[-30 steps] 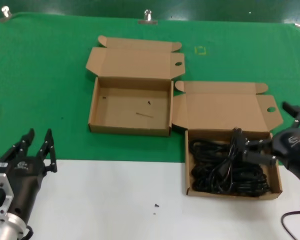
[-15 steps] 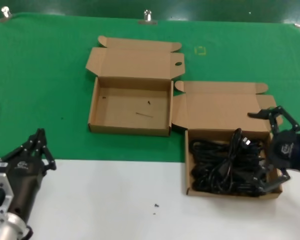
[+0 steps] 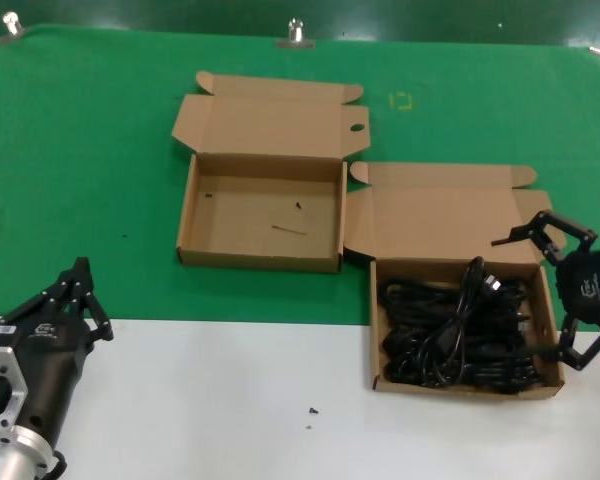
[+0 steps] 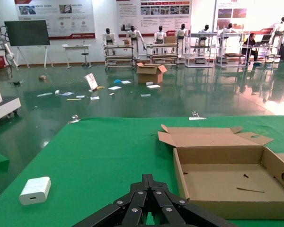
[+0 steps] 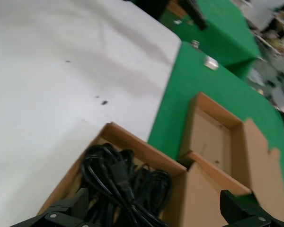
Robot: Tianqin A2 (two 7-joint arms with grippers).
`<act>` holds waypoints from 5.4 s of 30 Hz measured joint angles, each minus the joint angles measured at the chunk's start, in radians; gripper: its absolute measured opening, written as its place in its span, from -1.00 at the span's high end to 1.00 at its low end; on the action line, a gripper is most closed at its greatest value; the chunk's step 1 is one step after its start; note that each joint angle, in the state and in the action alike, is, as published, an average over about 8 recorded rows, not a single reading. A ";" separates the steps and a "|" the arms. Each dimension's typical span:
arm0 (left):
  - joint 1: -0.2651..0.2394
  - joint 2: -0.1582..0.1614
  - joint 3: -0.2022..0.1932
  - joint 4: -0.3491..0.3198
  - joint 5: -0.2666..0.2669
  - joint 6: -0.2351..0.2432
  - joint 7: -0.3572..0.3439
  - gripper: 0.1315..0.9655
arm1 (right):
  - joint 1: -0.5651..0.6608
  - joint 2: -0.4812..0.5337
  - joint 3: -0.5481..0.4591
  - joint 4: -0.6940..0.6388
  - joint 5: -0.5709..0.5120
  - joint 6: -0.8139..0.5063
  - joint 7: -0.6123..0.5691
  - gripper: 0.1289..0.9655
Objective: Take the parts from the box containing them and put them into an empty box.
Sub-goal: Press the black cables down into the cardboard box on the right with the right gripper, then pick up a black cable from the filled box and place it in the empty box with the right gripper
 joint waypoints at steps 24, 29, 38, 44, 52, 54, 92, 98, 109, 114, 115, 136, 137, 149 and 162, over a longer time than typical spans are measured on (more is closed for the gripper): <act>0.000 0.000 0.000 0.000 0.000 0.000 0.000 0.98 | 0.242 -0.212 -0.073 -0.533 -0.163 0.067 -0.548 -1.00; 0.000 0.000 0.000 0.000 0.000 0.000 0.000 0.98 | 0.240 -0.237 -0.056 -0.538 -0.160 0.101 -0.539 -1.00; 0.000 0.000 0.000 0.000 0.000 0.000 0.000 0.98 | 0.215 -0.269 -0.033 -0.541 -0.159 0.147 -0.536 -1.00; 0.000 0.000 0.000 0.000 0.000 0.000 0.000 0.98 | 0.195 -0.282 -0.023 -0.542 -0.161 0.162 -0.539 -1.00; 0.000 0.000 0.000 0.000 0.000 0.000 0.000 0.98 | 0.170 -0.285 -0.020 -0.542 -0.171 0.169 -0.548 -1.00; 0.000 0.000 0.000 0.000 0.000 0.000 0.000 0.98 | 0.165 -0.284 -0.020 -0.542 -0.174 0.170 -0.550 -1.00; 0.000 0.000 0.000 0.000 0.000 0.000 0.000 0.98 | 0.166 -0.276 -0.011 -0.543 -0.197 0.177 -0.517 -0.33; 0.000 0.000 0.000 0.000 0.000 0.000 0.000 0.98 | 0.171 -0.271 -0.014 -0.542 -0.203 0.168 -0.502 -0.02; 0.000 0.000 0.000 0.000 0.000 0.000 0.000 0.98 | 0.179 -0.265 -0.015 -0.542 -0.207 0.161 -0.490 0.38; 0.000 0.000 0.000 0.000 0.000 0.000 0.000 0.98 | 0.180 -0.263 -0.014 -0.542 -0.207 0.160 -0.488 0.62; 0.000 0.000 0.000 0.000 0.000 0.000 0.000 0.98 | 0.180 -0.263 -0.013 -0.542 -0.207 0.160 -0.488 0.62; 0.000 0.000 0.000 0.000 0.000 0.000 0.000 0.98 | 0.208 -0.265 0.015 -0.540 -0.182 0.140 -0.459 0.70; 0.000 0.000 0.000 0.000 0.000 0.000 0.000 0.98 | 0.211 -0.265 0.017 -0.540 -0.180 0.137 -0.456 0.70; 0.000 0.000 0.000 0.000 0.000 0.000 0.000 0.98 | 0.252 -0.243 0.051 -0.539 -0.147 0.092 -0.404 0.70; 0.000 0.000 0.000 0.000 0.000 0.000 0.000 0.98 | 0.281 -0.244 0.096 -0.542 -0.104 0.127 -0.398 0.73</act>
